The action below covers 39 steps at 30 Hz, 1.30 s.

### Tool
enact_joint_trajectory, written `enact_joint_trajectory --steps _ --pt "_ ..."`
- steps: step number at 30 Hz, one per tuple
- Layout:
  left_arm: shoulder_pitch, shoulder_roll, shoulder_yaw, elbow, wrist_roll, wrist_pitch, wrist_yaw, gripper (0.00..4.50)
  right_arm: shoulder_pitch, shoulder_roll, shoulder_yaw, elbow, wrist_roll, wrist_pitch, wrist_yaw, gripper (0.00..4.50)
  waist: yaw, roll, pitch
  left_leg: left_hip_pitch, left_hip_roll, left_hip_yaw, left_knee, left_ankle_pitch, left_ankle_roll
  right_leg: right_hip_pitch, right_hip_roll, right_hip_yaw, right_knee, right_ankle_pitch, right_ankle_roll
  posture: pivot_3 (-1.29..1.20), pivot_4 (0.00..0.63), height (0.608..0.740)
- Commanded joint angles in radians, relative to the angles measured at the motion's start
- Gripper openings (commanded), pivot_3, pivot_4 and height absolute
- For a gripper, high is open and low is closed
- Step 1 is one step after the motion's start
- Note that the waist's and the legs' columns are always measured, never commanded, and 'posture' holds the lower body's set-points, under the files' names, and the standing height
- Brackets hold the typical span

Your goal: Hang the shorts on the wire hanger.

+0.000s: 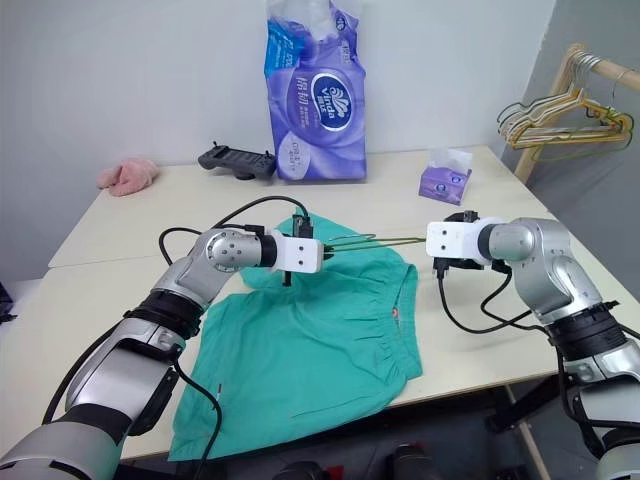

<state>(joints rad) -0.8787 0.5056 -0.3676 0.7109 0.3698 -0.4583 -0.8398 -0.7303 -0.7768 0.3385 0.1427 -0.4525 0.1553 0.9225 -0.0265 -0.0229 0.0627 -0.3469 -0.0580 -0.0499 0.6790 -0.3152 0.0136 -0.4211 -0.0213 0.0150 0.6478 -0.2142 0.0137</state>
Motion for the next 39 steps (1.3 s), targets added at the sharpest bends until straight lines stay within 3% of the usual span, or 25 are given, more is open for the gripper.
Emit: enact_joint_trajectory --steps 1,7,10,17,28,39 --pt "-0.023 0.007 0.010 -0.044 -0.007 0.004 0.004 0.00 -0.024 0.013 0.003 0.038 -0.015 -0.057 -0.037 3.55 0.000 0.000 0.000 0.000 0.000 0.000 0.000 0.000 0.000 0.000 0.000 0.000 0.000 0.000 0.000 -0.04 0.020 0.740" --pt "-0.020 0.011 0.011 -0.050 -0.006 0.012 0.005 0.00 -0.029 0.024 0.009 0.036 -0.012 -0.104 -0.034 3.39 0.000 0.000 0.000 0.000 0.000 0.000 0.000 0.000 0.000 0.000 0.000 0.000 0.000 0.000 0.000 -0.03 0.023 0.740" --pt "-0.019 0.010 0.011 -0.054 -0.006 0.016 0.005 0.00 -0.041 0.024 0.019 0.049 -0.032 -0.137 -0.045 2.60 0.000 0.000 0.000 0.000 0.000 0.000 0.000 0.000 0.000 0.000 0.000 0.000 0.000 0.000 0.000 -0.03 0.023 0.740" --pt "-0.019 0.009 0.010 -0.055 -0.006 0.021 0.005 0.00 -0.060 0.030 0.027 0.050 -0.054 -0.166 -0.037 0.11 0.000 0.000 0.000 0.000 0.000 0.000 0.000 0.000 0.000 0.000 0.000 0.000 0.001 0.000 0.000 -0.03 0.025 0.740" --pt "-0.023 0.002 0.022 -0.049 -0.021 0.034 0.007 0.00 -0.068 0.035 0.022 0.045 -0.080 -0.168 -0.034 0.02 0.000 0.000 0.000 0.000 0.000 0.000 0.000 0.000 0.000 0.000 0.000 0.000 0.001 0.000 0.000 -0.03 0.024 0.740" --pt "-0.042 0.009 0.090 -0.094 -0.170 -0.055 -0.041 3.41 -0.032 0.041 0.000 0.038 -0.049 -0.115 -0.021 0.00 0.000 0.000 0.000 0.000 0.000 0.000 0.000 0.000 0.000 0.000 0.000 0.000 0.001 0.000 0.000 -0.04 0.028 0.740"
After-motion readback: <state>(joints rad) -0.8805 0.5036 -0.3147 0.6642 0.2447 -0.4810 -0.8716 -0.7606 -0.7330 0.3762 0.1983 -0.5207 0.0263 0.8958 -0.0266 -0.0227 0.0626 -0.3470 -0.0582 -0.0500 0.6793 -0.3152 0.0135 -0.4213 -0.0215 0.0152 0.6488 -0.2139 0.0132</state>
